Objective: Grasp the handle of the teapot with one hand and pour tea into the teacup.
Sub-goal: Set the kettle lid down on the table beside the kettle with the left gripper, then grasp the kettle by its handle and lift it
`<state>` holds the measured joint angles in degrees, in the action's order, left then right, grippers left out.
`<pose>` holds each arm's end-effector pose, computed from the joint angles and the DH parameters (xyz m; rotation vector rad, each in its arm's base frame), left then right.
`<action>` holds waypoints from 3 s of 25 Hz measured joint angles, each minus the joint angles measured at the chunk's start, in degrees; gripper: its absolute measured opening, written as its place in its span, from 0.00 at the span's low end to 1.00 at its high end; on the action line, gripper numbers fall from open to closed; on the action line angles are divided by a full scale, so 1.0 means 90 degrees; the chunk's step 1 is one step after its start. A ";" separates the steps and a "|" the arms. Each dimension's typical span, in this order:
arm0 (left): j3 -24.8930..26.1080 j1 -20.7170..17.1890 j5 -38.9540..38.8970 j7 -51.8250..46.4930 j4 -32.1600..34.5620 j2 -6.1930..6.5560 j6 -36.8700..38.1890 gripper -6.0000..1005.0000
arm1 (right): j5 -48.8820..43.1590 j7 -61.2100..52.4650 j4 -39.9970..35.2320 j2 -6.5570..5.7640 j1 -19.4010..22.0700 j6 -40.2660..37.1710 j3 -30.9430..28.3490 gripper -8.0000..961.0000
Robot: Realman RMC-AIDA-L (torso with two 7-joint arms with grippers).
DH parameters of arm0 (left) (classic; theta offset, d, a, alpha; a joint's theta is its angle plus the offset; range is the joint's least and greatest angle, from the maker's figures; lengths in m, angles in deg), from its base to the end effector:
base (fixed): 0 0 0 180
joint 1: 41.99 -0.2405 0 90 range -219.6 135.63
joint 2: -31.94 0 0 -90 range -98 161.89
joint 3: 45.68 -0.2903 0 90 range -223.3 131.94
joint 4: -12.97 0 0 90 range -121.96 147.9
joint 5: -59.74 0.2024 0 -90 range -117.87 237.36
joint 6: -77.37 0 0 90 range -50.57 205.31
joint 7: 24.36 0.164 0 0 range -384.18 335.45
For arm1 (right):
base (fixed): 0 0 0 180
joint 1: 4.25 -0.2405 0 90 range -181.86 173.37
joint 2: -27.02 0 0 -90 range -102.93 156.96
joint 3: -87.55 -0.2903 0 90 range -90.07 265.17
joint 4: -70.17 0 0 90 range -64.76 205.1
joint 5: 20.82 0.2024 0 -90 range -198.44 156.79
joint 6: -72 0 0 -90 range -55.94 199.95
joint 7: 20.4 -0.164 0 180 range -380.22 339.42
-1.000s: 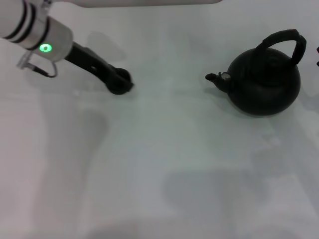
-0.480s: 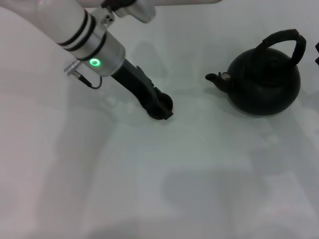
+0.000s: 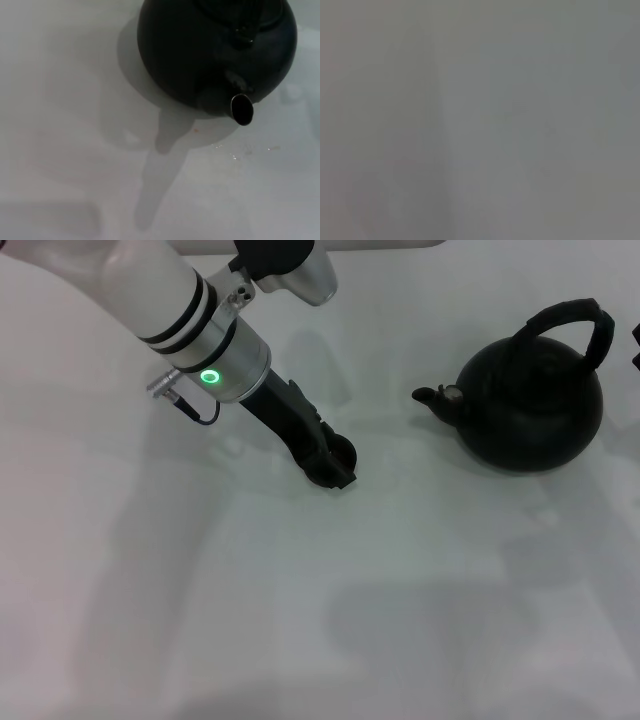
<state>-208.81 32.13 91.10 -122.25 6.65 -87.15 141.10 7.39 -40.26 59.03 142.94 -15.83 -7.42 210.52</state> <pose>-0.1671 0.4201 -0.1387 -3.0394 -0.5173 0.3837 0.3777 0.2776 -0.0068 -1.6369 0.5609 0.8426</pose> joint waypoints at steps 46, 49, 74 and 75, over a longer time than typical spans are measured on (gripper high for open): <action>0.0009 0.0097 0.0212 -0.0172 0.0055 0.0026 -0.0332 0.87 | 0.0081 0.0000 0.0047 -0.0010 -0.0012 0.0017 -0.0021 0.89; 0.0010 0.0120 0.0063 -0.0122 0.0029 0.0034 -0.0341 0.87 | 0.0100 0.0000 0.0050 -0.0010 -0.0012 0.0016 -0.0021 0.89; 0.0013 -0.1434 -0.5568 0.3992 -0.0600 0.0053 0.1974 0.87 | 0.0356 0.0002 0.0068 -0.0030 -0.0009 0.0075 -0.0108 0.89; 0.0009 -0.1593 -0.5790 0.4139 -0.0604 0.0045 0.1987 0.87 | 0.0384 -0.0010 0.0042 -0.0030 -0.0006 0.0065 -0.0109 0.89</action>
<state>-208.73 17.79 38.99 -85.00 1.21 -86.75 158.99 10.84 -40.36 59.40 142.68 -15.88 -6.83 209.54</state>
